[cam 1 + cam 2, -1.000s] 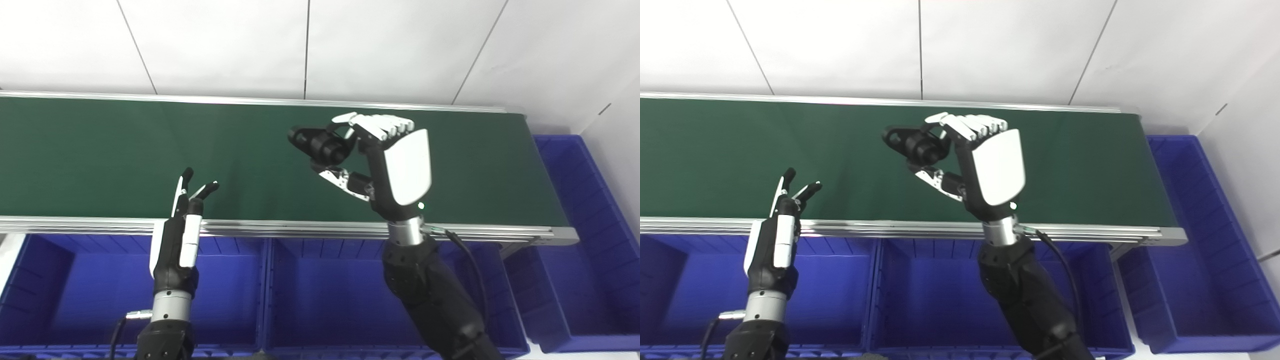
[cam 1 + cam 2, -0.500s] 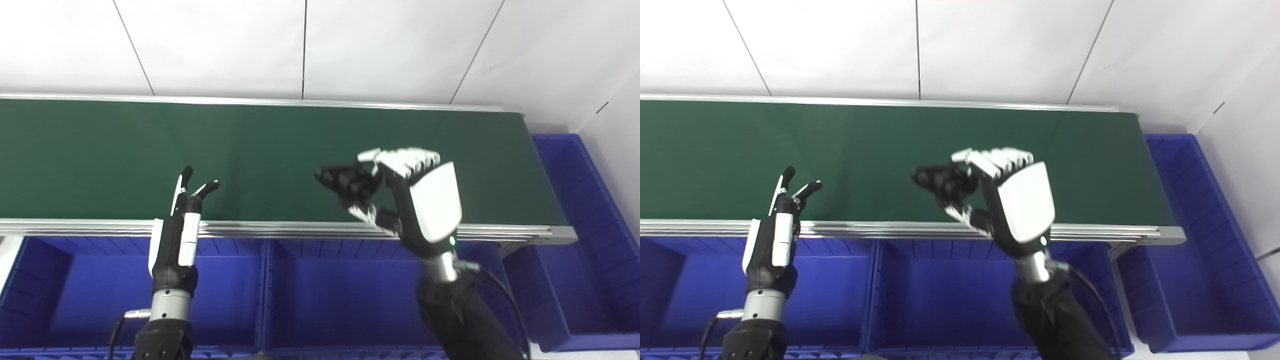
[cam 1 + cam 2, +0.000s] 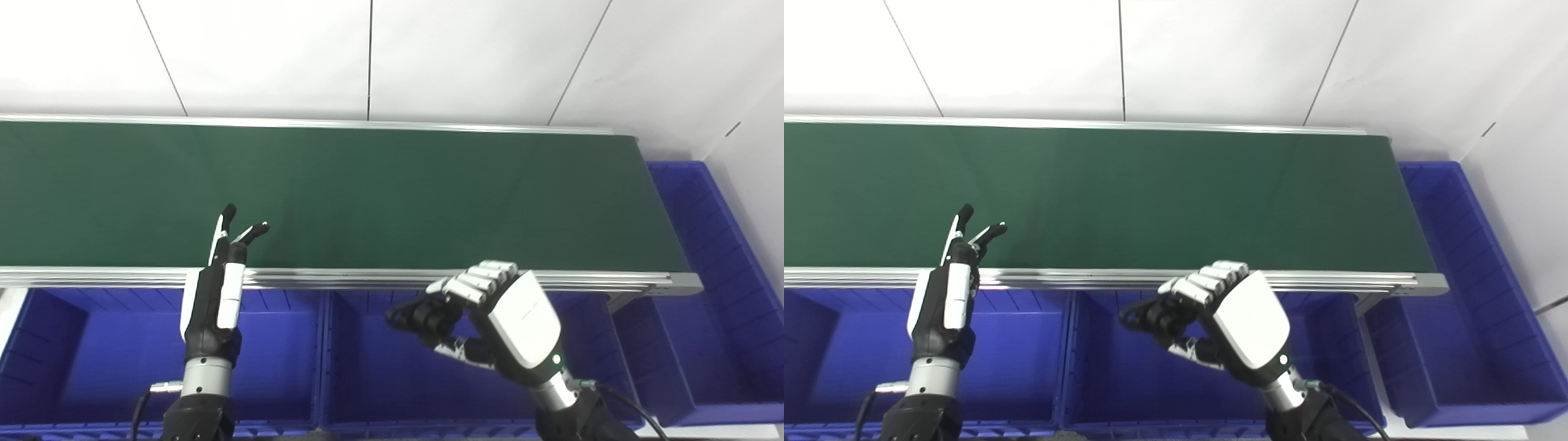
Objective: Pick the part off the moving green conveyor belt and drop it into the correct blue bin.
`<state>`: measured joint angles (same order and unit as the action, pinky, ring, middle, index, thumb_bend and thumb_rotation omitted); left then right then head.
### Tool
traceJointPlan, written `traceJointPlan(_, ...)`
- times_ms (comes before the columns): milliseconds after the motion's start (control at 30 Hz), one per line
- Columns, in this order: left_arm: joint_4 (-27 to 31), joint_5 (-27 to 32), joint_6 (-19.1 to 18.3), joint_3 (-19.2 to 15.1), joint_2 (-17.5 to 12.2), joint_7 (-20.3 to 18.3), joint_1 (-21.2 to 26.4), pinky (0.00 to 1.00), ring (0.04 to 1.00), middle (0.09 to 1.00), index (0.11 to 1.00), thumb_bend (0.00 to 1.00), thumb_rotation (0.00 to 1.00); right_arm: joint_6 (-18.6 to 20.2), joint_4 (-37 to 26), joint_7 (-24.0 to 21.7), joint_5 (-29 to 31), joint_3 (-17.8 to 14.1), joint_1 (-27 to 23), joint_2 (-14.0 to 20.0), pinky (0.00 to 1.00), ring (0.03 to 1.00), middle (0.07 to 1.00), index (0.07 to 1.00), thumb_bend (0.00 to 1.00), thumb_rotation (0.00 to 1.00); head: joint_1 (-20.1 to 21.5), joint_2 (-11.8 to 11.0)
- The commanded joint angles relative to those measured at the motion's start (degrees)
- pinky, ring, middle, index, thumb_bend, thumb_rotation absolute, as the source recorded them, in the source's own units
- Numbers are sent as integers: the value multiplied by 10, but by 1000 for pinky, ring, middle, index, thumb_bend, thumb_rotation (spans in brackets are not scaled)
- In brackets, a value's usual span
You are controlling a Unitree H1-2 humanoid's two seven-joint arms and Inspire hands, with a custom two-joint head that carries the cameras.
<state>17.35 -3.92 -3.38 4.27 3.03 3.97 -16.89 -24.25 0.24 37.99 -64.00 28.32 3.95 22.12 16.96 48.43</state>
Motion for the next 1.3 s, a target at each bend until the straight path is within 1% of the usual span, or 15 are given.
traceJointPlan(0,22,-6,6,-1,0,-2,2,1000,942,825,1000,692,1000,-17,-4,-37,15,3,-3,15,238,284,368,484,504,139,-2,2)
traceJointPlan(67,24,-6,4,0,2,-1,1,1000,939,824,1000,694,1000,-6,-6,-78,21,5,0,22,231,271,357,484,502,140,-3,3)
traceJointPlan(167,29,-10,4,3,4,-1,-1,1000,929,821,1000,672,1000,26,-14,-175,41,1,8,27,222,256,341,484,500,144,-6,4)
traceJointPlan(233,30,-9,6,4,5,0,-3,1000,927,818,1000,677,1000,59,-18,-239,40,-4,11,24,243,290,376,486,500,151,-8,3)
traceJointPlan(300,31,-9,7,4,7,0,-4,1000,925,822,1000,684,1000,83,-13,-273,33,-9,12,18,269,325,415,491,506,159,-9,3)
traceJointPlan(333,33,-8,5,5,8,0,-5,1000,922,822,1000,683,1000,93,-11,-288,32,-11,13,15,305,366,463,529,553,209,-9,3)
traceJointPlan(367,35,-10,0,5,10,1,-6,1000,919,822,1000,685,1000,105,-12,-305,31,-13,15,13,372,447,549,645,687,357,-11,3)
traceJointPlan(500,37,-14,4,6,12,3,-7,1000,919,818,1000,669,1000,150,-30,-365,27,-21,22,5,490,596,685,755,833,467,-12,3)
traceJointPlan(567,38,-17,4,5,12,3,-7,1000,914,806,1000,675,1000,164,-36,-386,29,-26,23,2,602,714,795,808,934,553,-13,2)
traceJointPlan(633,38,-17,4,4,13,2,-7,1000,920,809,1000,672,1000,175,-40,-401,32,-29,25,-1,729,821,880,851,991,605,-13,0)
traceJointPlan(733,39,-14,3,1,15,1,-8,1000,917,811,1000,667,1000,181,-45,-412,34,-35,27,-5,795,880,922,874,1000,644,-14,0)
traceJointPlan(1033,30,-18,22,4,15,1,-13,1000,927,813,1000,643,1000,170,-41,-389,29,-38,33,-6,767,865,912,873,1000,676,-22,-15)
traceJointPlan(1133,26,-19,41,10,14,-1,-22,1000,931,817,1000,617,1000,140,-62,-353,96,-59,53,-14,700,803,865,840,1000,685,-35,-33)
traceJointPlan(1200,23,-19,62,16,10,-6,-28,1000,940,849,1000,581,1000,132,-106,-348,161,-76,75,-24,632,765,828,815,926,730,-39,-39)
traceJointPlan(1267,19,-23,86,22,6,-9,-35,983,939,906,993,581,1000,138,-155,-362,219,-89,98,-31,626,759,816,810,792,759,-46,-52)
